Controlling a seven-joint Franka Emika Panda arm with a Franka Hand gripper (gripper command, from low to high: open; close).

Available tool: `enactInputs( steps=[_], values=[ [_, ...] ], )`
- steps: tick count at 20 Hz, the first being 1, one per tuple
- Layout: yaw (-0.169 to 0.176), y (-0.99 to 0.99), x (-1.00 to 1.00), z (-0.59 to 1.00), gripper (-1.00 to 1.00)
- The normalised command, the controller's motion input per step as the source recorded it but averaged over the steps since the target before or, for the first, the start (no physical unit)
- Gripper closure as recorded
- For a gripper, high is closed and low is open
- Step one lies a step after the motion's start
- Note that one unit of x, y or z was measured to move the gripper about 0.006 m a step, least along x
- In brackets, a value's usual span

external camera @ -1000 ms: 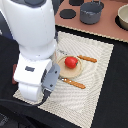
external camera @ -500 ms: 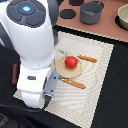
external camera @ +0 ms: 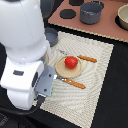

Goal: Interact with the objects in diverse but meaningful ways.

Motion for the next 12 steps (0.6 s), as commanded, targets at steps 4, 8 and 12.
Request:
enactInputs(
  steps=[4, 8, 12],
  values=[
    [0.137, 0.65, -0.11, 0.36, -1.0],
    [0.116, 0.75, -0.08, 0.15, -1.0],
    [0.052, 0.71, -0.16, -0.05, -1.0]
  ],
)
